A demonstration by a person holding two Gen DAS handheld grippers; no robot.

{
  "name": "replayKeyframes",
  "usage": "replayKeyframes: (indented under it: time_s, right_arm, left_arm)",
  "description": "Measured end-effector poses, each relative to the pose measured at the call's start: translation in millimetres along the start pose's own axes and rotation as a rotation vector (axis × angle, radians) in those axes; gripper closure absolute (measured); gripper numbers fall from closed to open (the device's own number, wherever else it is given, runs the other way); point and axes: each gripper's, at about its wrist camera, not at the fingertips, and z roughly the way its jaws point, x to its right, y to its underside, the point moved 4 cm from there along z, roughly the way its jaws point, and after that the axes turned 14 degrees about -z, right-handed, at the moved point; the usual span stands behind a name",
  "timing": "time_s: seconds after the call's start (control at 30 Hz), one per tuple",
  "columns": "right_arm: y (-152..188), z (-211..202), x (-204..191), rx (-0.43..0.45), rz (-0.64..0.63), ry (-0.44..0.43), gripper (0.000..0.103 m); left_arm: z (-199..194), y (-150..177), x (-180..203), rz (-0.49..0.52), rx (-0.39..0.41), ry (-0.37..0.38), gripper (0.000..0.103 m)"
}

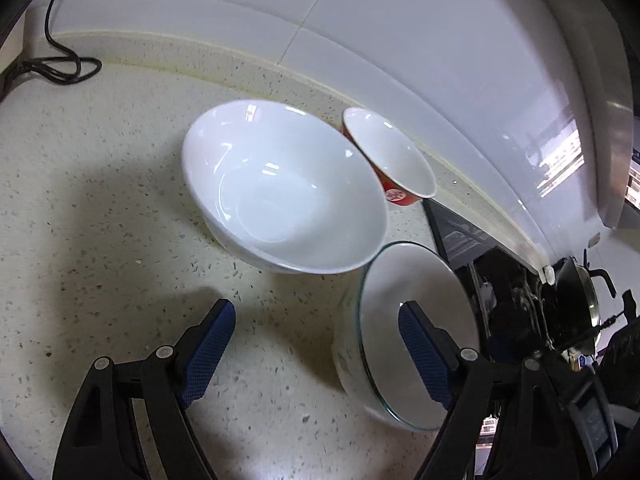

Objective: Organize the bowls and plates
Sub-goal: 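Grasp the glass-rimmed bowl with the left gripper while the right grasps a white bowl, then carry the held bowls with both grippers toward the cooker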

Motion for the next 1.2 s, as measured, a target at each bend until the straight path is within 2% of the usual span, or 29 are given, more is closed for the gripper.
replayKeyframes:
  time_s: [0.03, 0.2, 0.3, 0.33, 0.37, 0.43, 0.63, 0.8, 0.83, 1.2]
  right_arm:
    - [0.6, 3.4, -0.1, -0.012, 0.006, -0.005, 0.043]
    - [4.2, 13.7, -8.1, -0.051, -0.017, -0.037, 0.048]
    - [8.3, 20.2, -12.0, -0.077, -0.033, -0.035, 0.057]
    - [9.4, 22.3, -12.0, -0.083, -0.033, -0.033, 0.058]
    - [10.8, 24.2, -11.7, -0.089, -0.033, -0.028, 0.06]
    - [12.5, 26.9, -11.3, -0.097, -0.028, -0.025, 0.064]
    - [15.9, 29.0, -11.7, -0.123, -0.022, -0.042, 0.068]
    - [19.6, 35.8, -22.2, -0.155, -0.069, -0.045, 0.075]
    - [19.7, 35.4, -23.4, -0.155, -0.075, -0.046, 0.076]
    - [20.0, 30.4, -29.6, -0.15, -0.107, -0.047, 0.08]
  left_arm:
    - [1.1, -0.4, 2.3, 0.006, 0.009, 0.005, 0.019]
    - [4.3, -4.0, -0.5, 0.021, 0.042, 0.017, 0.019]
    - [4.2, -2.4, -0.3, 0.059, 0.068, 0.001, 0.024]
    - [4.6, -1.1, 0.3, 0.07, 0.07, 0.0, 0.03]
    - [5.2, 0.3, 1.4, 0.077, 0.068, 0.002, 0.042]
    - [10.8, 1.0, 4.3, 0.101, 0.051, 0.015, 0.054]
    - [11.7, 4.3, 11.2, 0.153, 0.058, 0.03, 0.062]
    - [11.7, 10.0, 21.4, 0.231, 0.069, 0.028, 0.075]
    - [12.6, 12.0, 23.0, 0.245, 0.063, 0.027, 0.08]
    - [1.8, 16.1, 15.1, 0.277, 0.099, -0.009, 0.084]
